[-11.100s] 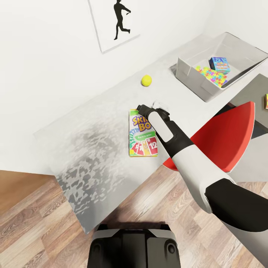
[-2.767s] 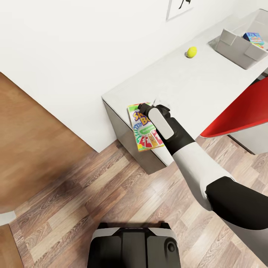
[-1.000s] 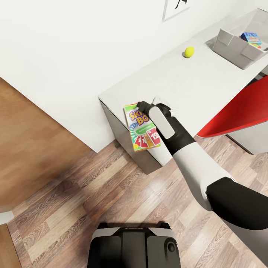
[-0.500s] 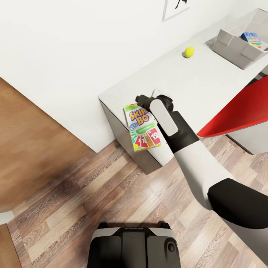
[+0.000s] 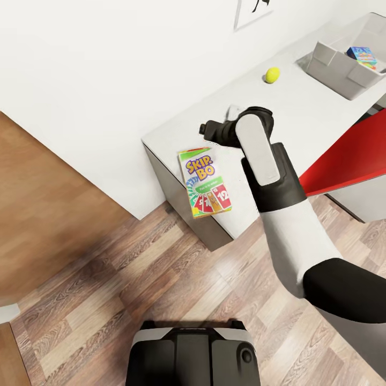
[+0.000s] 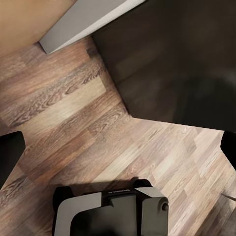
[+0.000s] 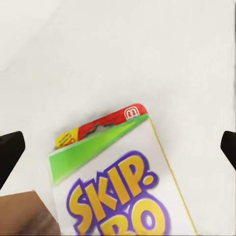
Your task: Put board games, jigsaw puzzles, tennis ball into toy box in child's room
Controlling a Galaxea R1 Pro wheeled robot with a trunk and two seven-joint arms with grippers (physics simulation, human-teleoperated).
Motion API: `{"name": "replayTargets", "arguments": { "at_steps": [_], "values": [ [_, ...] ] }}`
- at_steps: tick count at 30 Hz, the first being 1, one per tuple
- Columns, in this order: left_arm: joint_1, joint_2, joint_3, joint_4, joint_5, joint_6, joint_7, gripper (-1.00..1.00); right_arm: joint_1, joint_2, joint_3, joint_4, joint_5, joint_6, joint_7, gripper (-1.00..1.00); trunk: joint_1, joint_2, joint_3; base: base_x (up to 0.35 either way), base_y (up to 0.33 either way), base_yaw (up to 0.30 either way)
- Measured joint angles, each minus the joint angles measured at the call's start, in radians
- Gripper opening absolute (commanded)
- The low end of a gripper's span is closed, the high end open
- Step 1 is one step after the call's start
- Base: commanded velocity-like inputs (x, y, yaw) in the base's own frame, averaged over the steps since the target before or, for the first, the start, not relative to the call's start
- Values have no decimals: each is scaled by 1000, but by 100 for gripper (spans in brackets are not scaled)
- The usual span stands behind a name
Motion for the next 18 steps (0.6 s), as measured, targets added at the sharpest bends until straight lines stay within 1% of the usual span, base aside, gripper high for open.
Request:
{"name": "replayTargets", "arguments": {
  "at_steps": [1,2,3,4,6,7,10,12,13,18],
  "values": [
    [0,0,0,0,0,0,0,100,1,0,-19,-17,-2,25,1,100,0,0,0,0,0,0],
    [0,0,0,0,0,0,0,100,5,0,-58,-53,-12,72,1,100,0,0,0,0,0,0],
    [0,0,0,0,0,0,0,100,7,0,-78,-73,-20,93,2,100,0,0,0,0,0,0],
    [0,-1,0,0,0,0,0,100,11,0,-109,-116,-41,123,2,100,0,0,0,0,0,0],
    [0,-1,0,0,0,0,0,100,15,0,-130,-167,-68,142,1,100,0,0,0,0,0,0],
    [0,-1,0,1,0,0,0,100,19,0,-143,-210,-94,153,0,100,0,0,0,0,0,0],
    [0,-1,0,1,2,0,0,100,32,0,-157,-264,-127,163,-2,100,0,0,0,0,0,0],
    [0,-1,0,1,2,0,0,100,44,0,-164,-282,-139,167,0,100,0,0,0,0,0,0],
    [0,-2,0,1,2,0,0,100,62,0,-168,-294,-148,167,3,100,0,0,0,0,0,0],
    [0,-2,0,2,2,0,0,100,77,0,-170,-300,-151,167,4,100,0,0,0,0,0,0]
  ]
}}
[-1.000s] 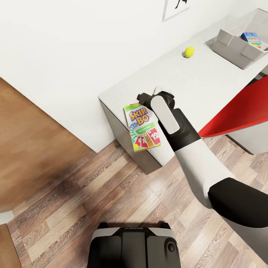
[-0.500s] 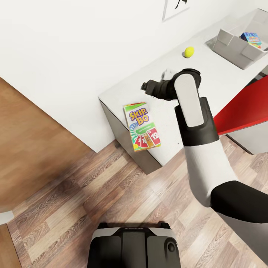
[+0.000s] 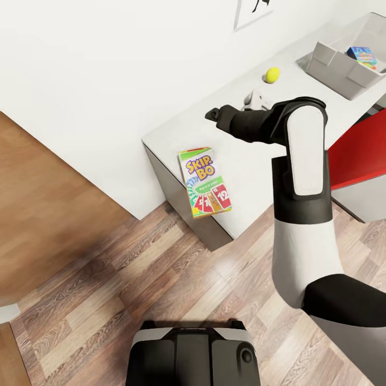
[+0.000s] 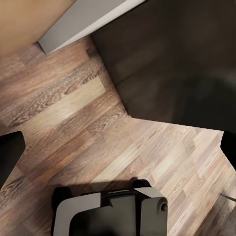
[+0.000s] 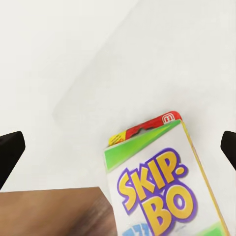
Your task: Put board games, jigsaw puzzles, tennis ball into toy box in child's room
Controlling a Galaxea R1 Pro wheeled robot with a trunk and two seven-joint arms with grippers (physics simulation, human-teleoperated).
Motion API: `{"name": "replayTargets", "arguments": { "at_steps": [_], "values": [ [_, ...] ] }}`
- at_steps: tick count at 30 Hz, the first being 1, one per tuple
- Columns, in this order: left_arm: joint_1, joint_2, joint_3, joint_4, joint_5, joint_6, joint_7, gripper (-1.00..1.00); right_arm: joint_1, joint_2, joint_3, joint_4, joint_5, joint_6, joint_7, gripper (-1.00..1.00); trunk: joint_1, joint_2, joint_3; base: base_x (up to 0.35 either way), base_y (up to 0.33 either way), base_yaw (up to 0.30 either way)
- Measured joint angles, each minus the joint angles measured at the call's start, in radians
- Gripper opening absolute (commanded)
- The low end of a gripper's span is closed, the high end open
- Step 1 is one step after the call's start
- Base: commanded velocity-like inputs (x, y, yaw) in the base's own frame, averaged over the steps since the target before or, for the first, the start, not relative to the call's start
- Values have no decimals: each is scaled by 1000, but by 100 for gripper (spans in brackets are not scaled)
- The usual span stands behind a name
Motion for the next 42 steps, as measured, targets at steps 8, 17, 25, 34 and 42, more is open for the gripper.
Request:
{"name": "replayTargets", "arguments": {
  "at_steps": [8,17,25,34,42],
  "values": [
    [0,-1,-1,0,0,0,0,100,7,0,2,0,-1,0,2,100,0,0,0,0,0,0],
    [0,-7,-1,0,1,2,0,100,61,0,-11,0,-9,0,18,100,0,0,0,0,0,0],
    [0,-28,-2,0,3,4,0,100,115,0,-59,-1,-29,0,27,100,0,0,0,0,0,0],
    [0,-68,-3,0,-1,3,0,100,130,0,-81,0,-44,0,28,100,0,0,0,-20,0,0],
    [0,-71,-3,0,1,4,0,100,131,0,-83,0,-68,0,28,100,0,0,0,-62,0,0]
  ]
}}
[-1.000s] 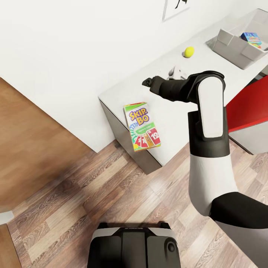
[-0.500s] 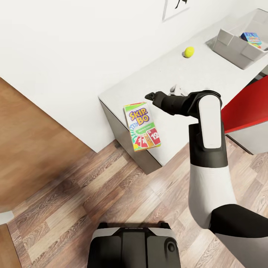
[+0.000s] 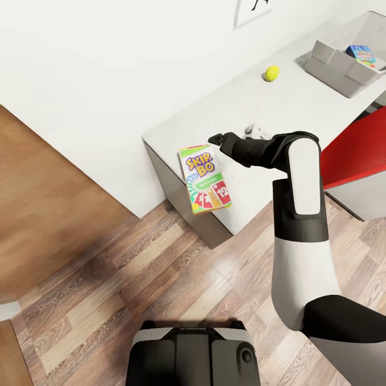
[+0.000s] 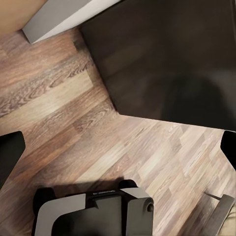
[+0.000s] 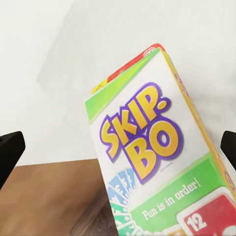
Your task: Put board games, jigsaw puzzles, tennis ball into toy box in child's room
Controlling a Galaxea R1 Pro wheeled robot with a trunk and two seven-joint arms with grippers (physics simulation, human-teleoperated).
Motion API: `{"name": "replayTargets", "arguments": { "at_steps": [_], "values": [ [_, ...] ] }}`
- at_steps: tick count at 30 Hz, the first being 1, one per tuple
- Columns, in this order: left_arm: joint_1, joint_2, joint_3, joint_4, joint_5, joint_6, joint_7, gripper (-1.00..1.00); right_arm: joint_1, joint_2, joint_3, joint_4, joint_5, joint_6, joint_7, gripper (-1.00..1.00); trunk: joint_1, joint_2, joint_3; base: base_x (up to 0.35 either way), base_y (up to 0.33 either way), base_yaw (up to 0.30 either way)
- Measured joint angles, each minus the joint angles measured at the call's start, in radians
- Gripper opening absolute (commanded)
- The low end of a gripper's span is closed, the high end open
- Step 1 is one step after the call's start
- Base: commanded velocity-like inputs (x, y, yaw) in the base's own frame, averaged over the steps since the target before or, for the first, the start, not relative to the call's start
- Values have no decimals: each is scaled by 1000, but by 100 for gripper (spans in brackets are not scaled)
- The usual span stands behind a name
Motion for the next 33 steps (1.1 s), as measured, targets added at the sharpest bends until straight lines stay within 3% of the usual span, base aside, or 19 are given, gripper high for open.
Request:
{"name": "replayTargets", "arguments": {
  "at_steps": [33],
  "values": [
    [0,0,1,0,1,0,0,100,2,0,1,0,-4,0,0,100,0,0,0,-17,-30,0]
  ]
}}
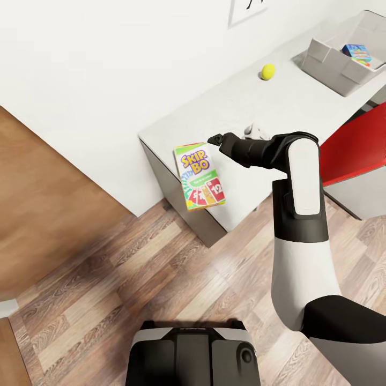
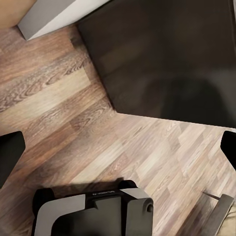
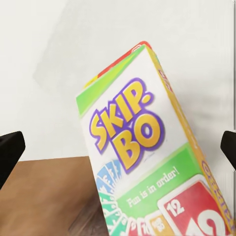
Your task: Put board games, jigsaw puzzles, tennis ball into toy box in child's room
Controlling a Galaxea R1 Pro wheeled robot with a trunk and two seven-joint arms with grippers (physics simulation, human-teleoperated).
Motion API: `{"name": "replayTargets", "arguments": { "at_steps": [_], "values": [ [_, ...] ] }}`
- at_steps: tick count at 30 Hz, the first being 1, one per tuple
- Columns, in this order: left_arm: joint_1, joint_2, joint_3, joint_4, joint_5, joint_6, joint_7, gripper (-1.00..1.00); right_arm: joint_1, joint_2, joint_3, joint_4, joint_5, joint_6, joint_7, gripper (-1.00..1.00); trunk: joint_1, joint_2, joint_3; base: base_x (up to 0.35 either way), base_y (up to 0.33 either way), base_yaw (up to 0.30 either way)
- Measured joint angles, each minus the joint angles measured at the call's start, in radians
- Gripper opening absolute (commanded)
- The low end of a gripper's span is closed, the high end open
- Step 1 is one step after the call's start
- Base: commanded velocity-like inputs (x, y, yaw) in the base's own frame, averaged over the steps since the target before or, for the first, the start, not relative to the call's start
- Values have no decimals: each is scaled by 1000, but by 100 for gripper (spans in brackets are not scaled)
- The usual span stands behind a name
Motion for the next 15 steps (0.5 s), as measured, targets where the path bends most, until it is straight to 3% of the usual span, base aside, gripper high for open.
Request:
{"name": "replayTargets", "arguments": {
  "at_steps": [7,15],
  "values": [
    [0,-1,0,0,0,0,0,100,0,0,0,0,0,0,0,100,0,0,0,0,-132,0],
    [0,-5,0,0,0,0,0,100,7,-8,1,7,1,0,3,100,0,0,0,0,-21,0]
  ]
}}
